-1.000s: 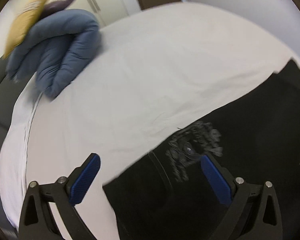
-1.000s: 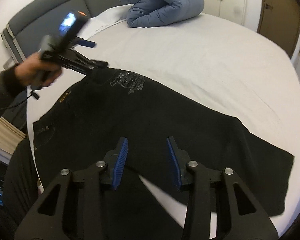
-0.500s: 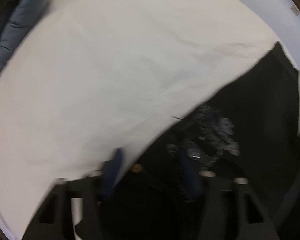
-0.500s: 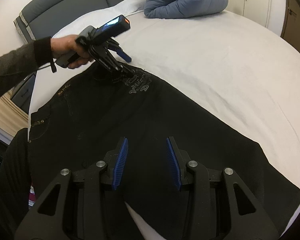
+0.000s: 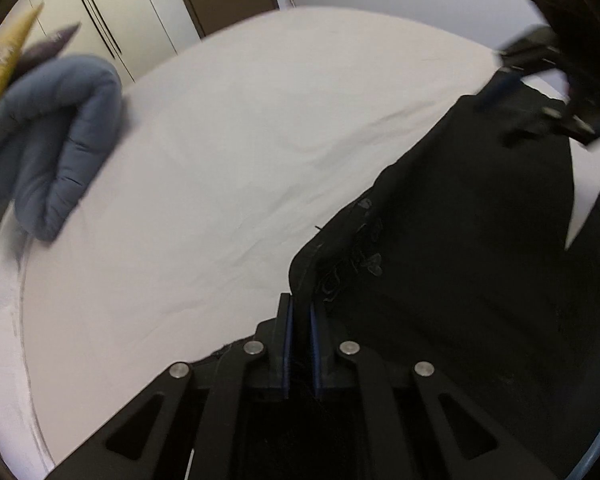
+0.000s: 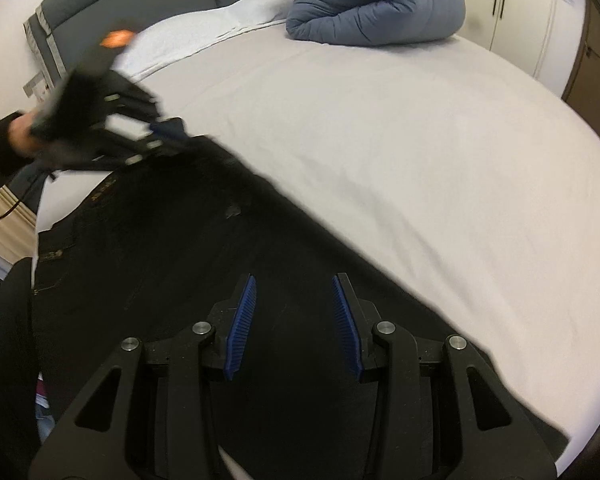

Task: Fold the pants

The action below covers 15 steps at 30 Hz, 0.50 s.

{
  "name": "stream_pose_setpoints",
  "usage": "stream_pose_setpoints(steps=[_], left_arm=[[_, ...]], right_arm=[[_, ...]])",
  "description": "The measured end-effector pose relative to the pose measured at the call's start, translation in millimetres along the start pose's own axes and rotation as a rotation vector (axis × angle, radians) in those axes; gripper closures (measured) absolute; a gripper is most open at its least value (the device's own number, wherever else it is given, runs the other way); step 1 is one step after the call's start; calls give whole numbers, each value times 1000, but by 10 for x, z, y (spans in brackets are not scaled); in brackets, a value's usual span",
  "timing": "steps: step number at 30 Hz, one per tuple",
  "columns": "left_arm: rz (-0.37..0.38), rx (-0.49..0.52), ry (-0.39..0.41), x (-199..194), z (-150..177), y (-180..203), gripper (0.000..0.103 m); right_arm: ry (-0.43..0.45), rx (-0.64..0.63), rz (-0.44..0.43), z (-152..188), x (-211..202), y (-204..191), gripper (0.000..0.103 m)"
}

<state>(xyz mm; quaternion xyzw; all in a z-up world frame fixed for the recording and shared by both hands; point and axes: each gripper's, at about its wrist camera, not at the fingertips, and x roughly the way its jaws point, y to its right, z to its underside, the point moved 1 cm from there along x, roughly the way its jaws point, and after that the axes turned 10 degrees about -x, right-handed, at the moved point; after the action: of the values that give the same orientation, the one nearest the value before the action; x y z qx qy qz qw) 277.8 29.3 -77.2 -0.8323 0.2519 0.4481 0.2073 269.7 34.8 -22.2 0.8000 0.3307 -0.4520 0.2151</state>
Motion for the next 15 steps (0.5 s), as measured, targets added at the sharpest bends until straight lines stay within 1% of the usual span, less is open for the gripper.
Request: stream_pose_setpoints(steps=[2, 5, 7, 10, 13, 14, 15], left_arm=[[-8, 5, 23, -85, 76, 82, 96], [-4, 15, 26, -108, 70, 124, 95], [3, 14, 29, -122, 91, 120, 96], [-2, 19, 31, -58, 23, -23, 96], [0, 19, 36, -107, 59, 15, 96], [1, 17, 37, -124, 68, 31, 95], [4, 14, 38, -131, 75, 31, 95]], right_arm=[[-20, -11, 14, -114, 122, 20, 65], [-40, -37, 21, -257, 226, 2, 65], [-50, -77, 8, -371, 314, -67, 65], [-81, -140, 11, -527, 467, -157, 65], [-106, -164, 14, -624, 579, -182, 65], [-120, -164, 17, -657, 638, -183, 72], [-132, -159, 24, -687, 693, -172, 76]])
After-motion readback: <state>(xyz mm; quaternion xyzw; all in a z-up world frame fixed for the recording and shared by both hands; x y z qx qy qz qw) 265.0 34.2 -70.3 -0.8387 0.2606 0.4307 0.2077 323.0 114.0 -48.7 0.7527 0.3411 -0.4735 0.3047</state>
